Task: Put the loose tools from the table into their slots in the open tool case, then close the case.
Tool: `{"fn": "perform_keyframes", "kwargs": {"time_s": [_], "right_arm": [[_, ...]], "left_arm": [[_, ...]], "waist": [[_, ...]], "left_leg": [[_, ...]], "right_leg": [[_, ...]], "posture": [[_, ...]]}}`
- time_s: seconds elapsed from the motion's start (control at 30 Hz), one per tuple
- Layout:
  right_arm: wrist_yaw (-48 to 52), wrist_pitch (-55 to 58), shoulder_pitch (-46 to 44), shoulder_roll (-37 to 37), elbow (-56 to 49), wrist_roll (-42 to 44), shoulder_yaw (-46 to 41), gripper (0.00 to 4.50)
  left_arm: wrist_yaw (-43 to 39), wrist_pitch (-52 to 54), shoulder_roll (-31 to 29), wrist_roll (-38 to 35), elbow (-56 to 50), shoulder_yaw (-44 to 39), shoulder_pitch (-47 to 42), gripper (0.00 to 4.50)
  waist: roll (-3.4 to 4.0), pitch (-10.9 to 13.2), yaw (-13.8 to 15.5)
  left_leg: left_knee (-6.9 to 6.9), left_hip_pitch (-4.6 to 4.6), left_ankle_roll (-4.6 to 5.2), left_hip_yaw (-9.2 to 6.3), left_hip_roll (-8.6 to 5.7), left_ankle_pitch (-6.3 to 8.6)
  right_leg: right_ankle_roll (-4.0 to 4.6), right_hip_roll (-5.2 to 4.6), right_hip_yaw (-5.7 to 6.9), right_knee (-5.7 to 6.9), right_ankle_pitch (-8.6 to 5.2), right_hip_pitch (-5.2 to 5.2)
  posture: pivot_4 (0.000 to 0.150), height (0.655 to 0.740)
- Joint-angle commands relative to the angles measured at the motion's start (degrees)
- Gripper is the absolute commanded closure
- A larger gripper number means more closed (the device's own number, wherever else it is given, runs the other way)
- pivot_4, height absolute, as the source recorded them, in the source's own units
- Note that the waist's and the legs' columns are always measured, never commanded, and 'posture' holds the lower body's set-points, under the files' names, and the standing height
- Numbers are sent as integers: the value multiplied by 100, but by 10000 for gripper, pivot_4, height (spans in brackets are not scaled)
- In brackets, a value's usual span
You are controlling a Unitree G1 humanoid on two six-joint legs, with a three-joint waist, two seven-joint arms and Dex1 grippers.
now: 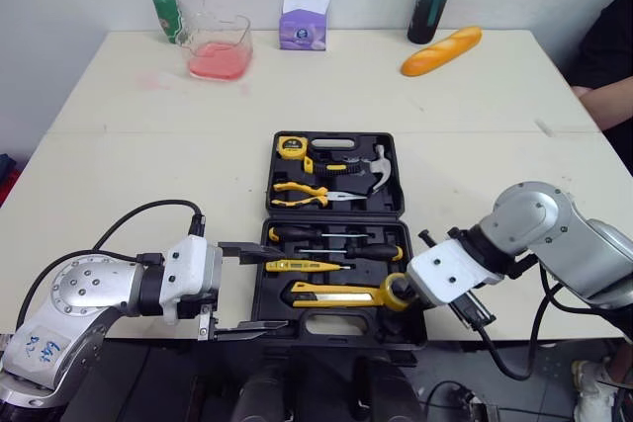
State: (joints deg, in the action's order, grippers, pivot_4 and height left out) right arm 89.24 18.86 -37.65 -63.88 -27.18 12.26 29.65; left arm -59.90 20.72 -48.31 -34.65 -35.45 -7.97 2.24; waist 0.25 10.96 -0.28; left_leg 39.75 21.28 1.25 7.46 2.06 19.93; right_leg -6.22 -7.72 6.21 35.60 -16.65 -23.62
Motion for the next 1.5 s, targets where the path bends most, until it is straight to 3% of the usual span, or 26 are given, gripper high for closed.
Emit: {"fn": "perform_keyframes", "kwargs": {"time_s": [0.03, 0.4, 0.97, 1.0, 1.07, 1.33, 1.5], "right_arm": [[326, 2, -31, -190, -378, 259, 100, 44864], [325, -309, 154, 170, -73, -328, 445, 44864], [326, -63, -6, 231, 44, -252, 623, 44864], [326, -135, 10, 274, 69, -256, 584, 36356], [326, -231, 9, 339, 103, -197, 534, 29362], [326, -395, -322, 78, 267, 210, 772, 29362], [326, -319, -498, -205, 389, 905, 689, 29362]], "left_arm": [[105, 36, -15, -84, -306, -113, 129, 0], [205, 257, -136, -235, -514, -320, 296, 0], [314, 326, -100, -187, -562, -285, 300, 0], [323, 325, -97, -182, -560, -280, 297, 0], [333, 322, -95, -170, -550, -275, 292, 0], [334, 306, -119, -146, -545, -324, 371, 0], [334, 245, -104, -99, -497, -321, 348, 0]], "waist": [[0, 0, -1], [-3, -1, -1], [-21, -12, -2], [-21, -12, -1], [-21, -12, -1], [-21, -12, -3], [-20, -12, -2]], "left_leg": [[0, 0, 0, 0, 1, 1], [4, 0, -1, 0, 3, 2], [7, -2, -1, -4, 6, 4], [7, -2, -2, -4, 6, 4], [7, -1, -3, -4, 7, 5], [10, 0, -3, -4, 7, 7], [10, 0, -3, -4, 8, 7]], "right_leg": [[0, 0, 0, 0, 0, 0], [2, 1, 1, 1, -1, 0], [4, 2, 5, 1, -2, 3], [5, 1, 5, 1, -3, 3], [7, 1, 6, 1, -4, 3], [7, 0, 7, 2, -4, 3], [7, 0, 7, 2, -4, 2]], "posture": [[1500, 7400], [1500, 7400], [1500, 7400], [1500, 7400], [1500, 7400], [1500, 7400], [1500, 7400]]}}
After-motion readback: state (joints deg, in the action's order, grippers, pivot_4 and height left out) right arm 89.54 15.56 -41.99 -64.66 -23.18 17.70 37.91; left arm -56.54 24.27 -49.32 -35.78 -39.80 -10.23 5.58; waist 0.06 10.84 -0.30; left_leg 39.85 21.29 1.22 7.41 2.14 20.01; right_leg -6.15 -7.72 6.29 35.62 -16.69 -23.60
